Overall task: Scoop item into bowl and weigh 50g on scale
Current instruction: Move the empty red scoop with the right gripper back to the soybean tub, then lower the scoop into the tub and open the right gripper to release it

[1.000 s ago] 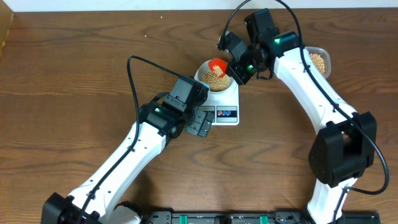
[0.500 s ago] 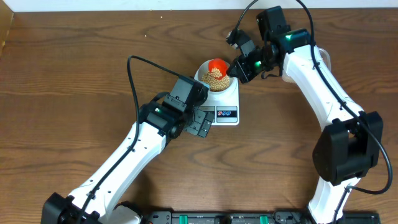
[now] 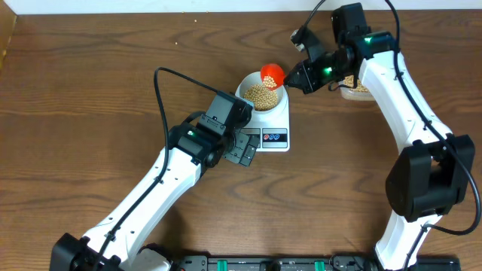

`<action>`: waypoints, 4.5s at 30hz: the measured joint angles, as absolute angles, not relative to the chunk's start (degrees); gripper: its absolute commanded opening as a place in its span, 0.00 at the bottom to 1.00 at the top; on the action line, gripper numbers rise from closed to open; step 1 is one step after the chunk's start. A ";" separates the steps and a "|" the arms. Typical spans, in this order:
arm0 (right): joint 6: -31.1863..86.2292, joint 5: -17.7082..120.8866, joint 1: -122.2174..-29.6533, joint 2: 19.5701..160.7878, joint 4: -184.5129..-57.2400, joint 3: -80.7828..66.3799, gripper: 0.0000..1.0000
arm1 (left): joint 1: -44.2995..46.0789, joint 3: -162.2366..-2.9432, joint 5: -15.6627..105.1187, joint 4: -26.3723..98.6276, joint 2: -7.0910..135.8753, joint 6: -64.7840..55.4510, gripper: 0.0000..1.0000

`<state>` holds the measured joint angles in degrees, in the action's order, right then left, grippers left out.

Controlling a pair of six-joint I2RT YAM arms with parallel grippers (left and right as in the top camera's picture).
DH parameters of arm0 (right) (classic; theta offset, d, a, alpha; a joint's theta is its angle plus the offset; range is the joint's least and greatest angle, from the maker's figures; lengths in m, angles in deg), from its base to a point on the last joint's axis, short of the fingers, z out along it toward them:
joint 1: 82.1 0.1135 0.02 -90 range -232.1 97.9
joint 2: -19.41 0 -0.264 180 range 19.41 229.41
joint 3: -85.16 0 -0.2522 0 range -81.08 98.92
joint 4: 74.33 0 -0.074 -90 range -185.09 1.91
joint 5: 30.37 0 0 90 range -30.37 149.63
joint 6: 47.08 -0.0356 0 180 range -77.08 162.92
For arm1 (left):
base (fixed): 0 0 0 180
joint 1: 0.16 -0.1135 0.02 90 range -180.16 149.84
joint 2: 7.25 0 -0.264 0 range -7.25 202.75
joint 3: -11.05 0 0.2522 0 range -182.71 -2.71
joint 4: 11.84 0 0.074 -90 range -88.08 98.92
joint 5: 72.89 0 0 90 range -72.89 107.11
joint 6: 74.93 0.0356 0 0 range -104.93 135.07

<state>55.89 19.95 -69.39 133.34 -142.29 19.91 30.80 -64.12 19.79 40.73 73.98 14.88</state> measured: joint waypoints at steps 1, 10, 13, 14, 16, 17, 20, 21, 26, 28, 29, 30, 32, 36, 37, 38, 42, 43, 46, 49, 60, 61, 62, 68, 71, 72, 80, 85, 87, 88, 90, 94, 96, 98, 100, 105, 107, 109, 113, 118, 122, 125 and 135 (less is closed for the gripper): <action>55.87 19.73 -69.43 133.34 -142.29 19.91 0.01 | 30.80 -64.12 19.79 40.73 73.98 14.88 0.96; 55.87 19.08 -69.43 133.34 -142.22 19.93 0.01 | 30.80 -64.12 19.79 40.73 73.98 14.88 0.96; 55.48 18.95 -69.63 133.34 -142.24 19.93 0.01 | 30.78 -64.12 19.79 40.73 73.98 14.88 0.96; 55.43 18.86 -69.76 133.34 -142.26 19.93 0.01 | 30.80 -64.12 19.77 40.73 73.98 14.88 0.96; 55.21 18.12 -70.94 133.34 -142.64 19.93 0.01 | 30.80 -64.12 19.79 40.73 73.98 14.88 0.96; 55.19 17.74 -71.77 133.34 -142.96 19.93 0.01 | 30.80 -64.12 19.79 40.73 73.98 14.88 0.96; 55.17 17.18 -75.23 132.72 -144.03 19.93 0.01 | 30.80 -64.12 19.79 40.73 73.98 14.88 0.96; 55.17 17.11 -76.86 132.18 -144.41 19.93 0.01 | 30.80 -64.12 19.79 40.73 73.98 14.88 0.96; 55.26 16.48 -88.08 127.00 -148.16 20.11 0.01 | 30.80 -64.12 19.77 40.71 73.98 14.88 0.96; 55.28 16.32 -91.95 126.04 -149.37 20.17 0.01 | 30.80 -64.12 19.79 40.73 73.98 14.88 0.96; 55.30 16.30 -93.87 125.82 -150.02 20.24 0.01 | 30.80 -64.12 19.77 40.73 73.98 14.88 0.96; 55.32 16.34 -95.68 125.73 -150.55 20.24 0.01 | 30.80 -64.12 19.77 40.73 73.98 14.88 0.96; 55.72 16.52 -98.79 125.73 -151.75 20.24 0.01 | 30.80 -64.12 19.79 40.71 73.98 14.88 0.96; 56.13 16.54 -101.39 125.73 -151.97 20.24 0.01 | 30.80 -64.12 19.77 40.73 73.98 14.88 0.96; 56.18 16.52 -101.58 125.73 -152.08 20.24 0.01 | 30.80 -64.12 19.77 40.73 73.98 14.88 0.96; 56.24 16.52 -101.65 125.73 -152.21 20.24 0.01 | 30.80 -64.12 19.77 40.73 73.98 14.88 0.96; 56.44 16.48 -101.65 125.73 -153.02 20.24 0.01 | 30.80 -64.12 19.77 40.73 73.98 14.88 0.96; 56.44 16.50 -101.65 125.73 -153.17 20.24 0.01 | 30.80 -64.12 19.79 40.73 73.98 14.88 0.96; 56.50 16.54 -101.65 125.73 -153.52 20.24 0.01 | 30.80 -64.12 19.79 40.73 73.98 14.88 0.96; 56.59 16.56 -101.65 125.73 -153.61 20.24 0.01 | 30.80 -64.12 19.77 40.73 73.98 14.88 0.96; 57.33 16.89 -101.65 125.73 -154.20 20.24 0.01 | 30.80 -64.12 19.77 40.73 73.98 14.88 0.96; 57.49 17.09 -101.65 125.73 -154.44 20.24 0.01 | 30.80 -64.12 19.77 40.73 73.98 14.88 0.96; 57.53 17.28 -101.65 125.73 -154.63 20.24 0.01 | 30.80 -64.12 19.79 40.73 73.98 14.88 0.96; 57.49 18.07 -101.65 125.73 -155.29 20.24 0.01 | 30.80 -64.12 19.79 40.73 73.98 14.88 0.96; 56.90 18.09 -101.65 125.73 -156.06 20.24 0.01 | 30.80 -64.12 19.79 40.73 73.98 14.88 0.96; 56.57 18.09 -101.65 125.73 -156.10 20.24 0.01 | 30.80 -64.12 19.77 40.73 73.98 14.88 0.96; 54.01 21.61 -101.26 125.73 -152.19 20.24 0.02 | 30.80 -64.12 19.79 40.73 73.98 14.88 0.96; 53.47 29.59 -96.97 125.73 -149.02 20.24 0.01 | 30.80 -64.12 19.77 40.73 73.98 14.88 0.96; 53.44 34.42 -94.22 125.73 -148.60 20.24 0.01 | 30.80 -64.12 19.77 40.73 73.98 14.88 0.96; 53.44 37.07 -92.91 125.73 -148.73 20.24 0.01 | 30.80 -64.12 19.79 40.73 73.98 14.88 0.96; 53.47 40.72 -91.60 125.73 -148.71 20.24 0.01 | 30.80 -64.12 19.77 40.73 73.98 14.88 0.96; 53.73 49.68 -89.83 125.73 -147.71 20.24 0.01 | 30.80 -64.12 19.79 40.73 73.98 14.88 0.96; 54.10 53.96 -89.10 125.73 -146.98 20.24 0.01 | 30.80 -64.12 19.79 40.73 73.98 14.88 0.96; 54.36 57.13 -88.60 125.73 -146.92 20.24 0.01 | 30.80 -64.12 19.79 40.73 73.98 14.88 0.96; 54.73 58.77 -88.38 125.73 -147.03 20.24 0.01 | 30.80 -64.12 19.77 40.73 73.98 14.88 0.96; 57.88 63.23 -87.92 125.73 -147.20 20.24 0.01 | 30.80 -64.12 19.79 40.73 73.98 14.88 0.96; 59.45 66.66 -86.44 125.73 -146.85 20.24 0.01 | 30.80 -64.12 19.79 40.73 73.98 14.88 0.96; 61.20 69.57 -84.34 125.73 -146.55 20.24 0.01 | 30.80 -64.12 19.79 40.73 73.98 14.88 0.96; 62.51 71.47 -83.14 125.73 -146.31 20.24 0.01 | 30.80 -64.12 19.77 40.73 73.98 14.88 0.96; 61.01 70.68 -83.27 125.73 -145.89 20.24 0.01 | 30.80 -64.12 19.77 40.73 73.98 14.88 0.96; 51.24 60.28 -84.40 125.73 -145.85 20.24 0.01 | 30.80 -64.12 19.79 40.73 73.98 14.88 0.96; 38.84 53.98 -85.72 125.73 -145.54 20.20 0.02 | 30.80 -64.12 19.79 40.73 73.98 14.88 0.96; -4.89 49.09 -85.76 125.73 -141.06 10.14 0.14 | 30.80 -64.12 19.79 40.73 73.98 14.88 0.96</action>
